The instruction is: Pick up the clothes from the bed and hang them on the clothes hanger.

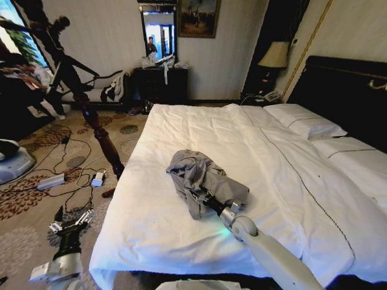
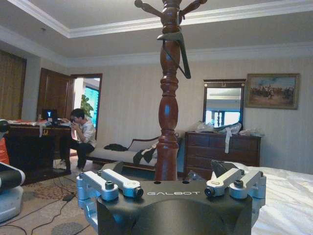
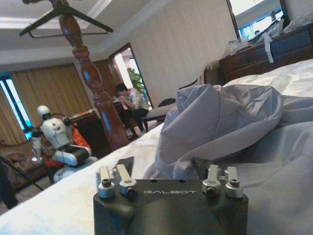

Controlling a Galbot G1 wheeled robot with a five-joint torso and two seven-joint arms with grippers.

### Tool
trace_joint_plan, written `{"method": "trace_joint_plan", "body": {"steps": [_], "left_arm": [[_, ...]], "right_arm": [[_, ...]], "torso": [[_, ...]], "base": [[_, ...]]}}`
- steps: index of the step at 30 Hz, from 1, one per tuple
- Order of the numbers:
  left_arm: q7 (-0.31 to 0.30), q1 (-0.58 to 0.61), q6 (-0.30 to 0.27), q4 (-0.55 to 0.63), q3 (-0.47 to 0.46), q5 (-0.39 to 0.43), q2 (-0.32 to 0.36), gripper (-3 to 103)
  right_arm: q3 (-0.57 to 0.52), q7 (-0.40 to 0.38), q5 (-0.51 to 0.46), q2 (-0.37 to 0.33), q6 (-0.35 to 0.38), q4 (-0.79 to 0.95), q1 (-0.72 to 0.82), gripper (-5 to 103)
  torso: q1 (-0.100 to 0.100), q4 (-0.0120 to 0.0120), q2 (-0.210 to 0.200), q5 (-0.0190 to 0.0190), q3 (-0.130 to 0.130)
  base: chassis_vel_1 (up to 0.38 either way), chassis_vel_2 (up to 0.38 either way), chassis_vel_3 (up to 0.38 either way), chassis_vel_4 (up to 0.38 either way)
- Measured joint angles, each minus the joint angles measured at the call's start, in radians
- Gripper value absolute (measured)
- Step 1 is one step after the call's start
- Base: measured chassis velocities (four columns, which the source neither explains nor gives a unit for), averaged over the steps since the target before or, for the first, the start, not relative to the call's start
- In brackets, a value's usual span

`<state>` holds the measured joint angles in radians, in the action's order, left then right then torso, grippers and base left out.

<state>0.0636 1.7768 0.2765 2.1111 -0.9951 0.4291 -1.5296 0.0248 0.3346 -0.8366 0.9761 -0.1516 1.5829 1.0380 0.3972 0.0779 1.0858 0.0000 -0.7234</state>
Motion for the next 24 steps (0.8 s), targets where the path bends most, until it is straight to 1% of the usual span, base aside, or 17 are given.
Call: {"method": "trace_joint_plan", "body": {"steps": [1,3,4,7,8,10,11,12,14,15,16,18,19,21,23,24], "left_arm": [[0.0,-0.001,0.0,0.0,0.002,0.0,0.0,100],[-0.001,-0.001,0.0,0.0,0.003,-0.001,-0.001,100],[-0.001,-0.001,0.0,0.0,0.004,-0.001,-0.001,100],[-0.001,-0.003,0.0,-0.004,0.005,-0.002,-0.002,100],[-0.002,-0.004,0.0,-0.005,0.005,-0.002,-0.003,100],[-0.002,-0.005,0.001,-0.008,0.006,-0.003,-0.004,100],[-0.002,-0.006,0.002,-0.008,0.007,-0.003,-0.004,100],[-0.002,-0.006,0.002,-0.008,0.007,-0.003,-0.004,100],[-0.002,-0.008,0.003,-0.011,0.009,-0.004,-0.005,100],[-0.002,-0.008,0.003,-0.011,0.01,-0.004,-0.005,100],[-0.003,-0.009,0.003,-0.012,0.01,-0.005,-0.006,100],[-0.003,-0.01,0.003,-0.013,0.01,-0.005,-0.006,100],[-0.003,-0.011,0.003,-0.014,0.01,-0.005,-0.006,100],[-0.003,-0.013,0.003,-0.015,0.01,-0.005,-0.006,100],[-0.003,-0.014,0.003,-0.016,0.01,-0.005,-0.006,100],[-0.003,-0.014,0.003,-0.017,0.01,-0.005,-0.005,100]], "right_arm": [[0.0,-0.005,0.006,0.0,0.002,-0.002,0.0,60],[-0.001,-0.009,0.012,-0.001,0.004,-0.005,0.0,60],[-0.002,-0.01,0.018,-0.001,0.006,-0.008,0.0,54],[-0.004,-0.013,0.026,-0.001,0.008,-0.013,0.0,54],[-0.005,-0.013,0.028,-0.002,0.011,-0.016,0.0,44],[-0.005,-0.013,0.033,-0.003,0.013,-0.018,0.001,44],[-0.006,-0.013,0.035,-0.003,0.014,-0.02,0.001,50],[-0.006,-0.013,0.035,-0.003,0.014,-0.02,0.001,50],[-0.007,-0.013,0.038,-0.003,0.015,-0.024,0.002,61],[-0.007,-0.012,0.04,-0.003,0.015,-0.025,0.002,61],[-0.007,-0.011,0.042,-0.003,0.015,-0.028,0.002,66],[-0.007,-0.011,0.043,-0.003,0.015,-0.029,0.002,66],[-0.007,-0.01,0.044,-0.003,0.015,-0.031,0.0,78],[-0.006,-0.007,0.045,-0.002,0.015,-0.036,-0.004,88],[-0.005,-0.006,0.045,-0.001,0.015,-0.039,-0.007,88],[-0.003,-0.006,0.046,0.0,0.015,-0.041,-0.009,94]], "torso": [[0.0,0.0,0.0,-0.0001,0.0],[0.0,0.0,0.0,-0.0001,0.0],[0.0,0.0,0.0,0.0,0.0],[0.0,0.0,0.0,0.0,0.0],[0.0,0.0,0.0,0.0,0.0],[0.0,0.0,0.0,0.0,0.0],[0.0,0.0,0.0,0.0,0.0],[0.0,0.0,0.0,0.0,0.0],[0.0,0.0,0.0,0.0,0.0],[0.0,0.0,0.0,0.0,0.0],[0.0,0.0,0.0,0.0,0.0],[0.0,0.0,0.0,0.0,0.0],[0.0,0.0,0.0,0.0,0.0],[0.0,0.0,0.0,0.0,0.0],[0.0,0.0,0.0,0.0,0.0],[0.0,0.0,0.0,0.0,0.0]], "base": [[0.0,0.0,0.0,0.0],[0.0,0.0,0.0,0.0],[0.0,0.0,0.0,0.0],[0.0,0.0,0.0,0.0],[0.0,0.0,0.0,0.0],[0.0,0.0,0.0,0.0],[0.0,0.0,0.0,0.0],[0.0,0.0,0.0,0.0],[0.0,0.0,0.0,0.0],[0.0,0.0,0.0,0.0],[0.0,0.0,0.0,0.0],[0.0,0.0,0.0,0.0],[0.0,0.0,0.0,0.0],[0.0,0.0,0.0,0.0],[0.0,0.0,0.0,0.0],[0.0,0.0,0.0,0.0]]}}
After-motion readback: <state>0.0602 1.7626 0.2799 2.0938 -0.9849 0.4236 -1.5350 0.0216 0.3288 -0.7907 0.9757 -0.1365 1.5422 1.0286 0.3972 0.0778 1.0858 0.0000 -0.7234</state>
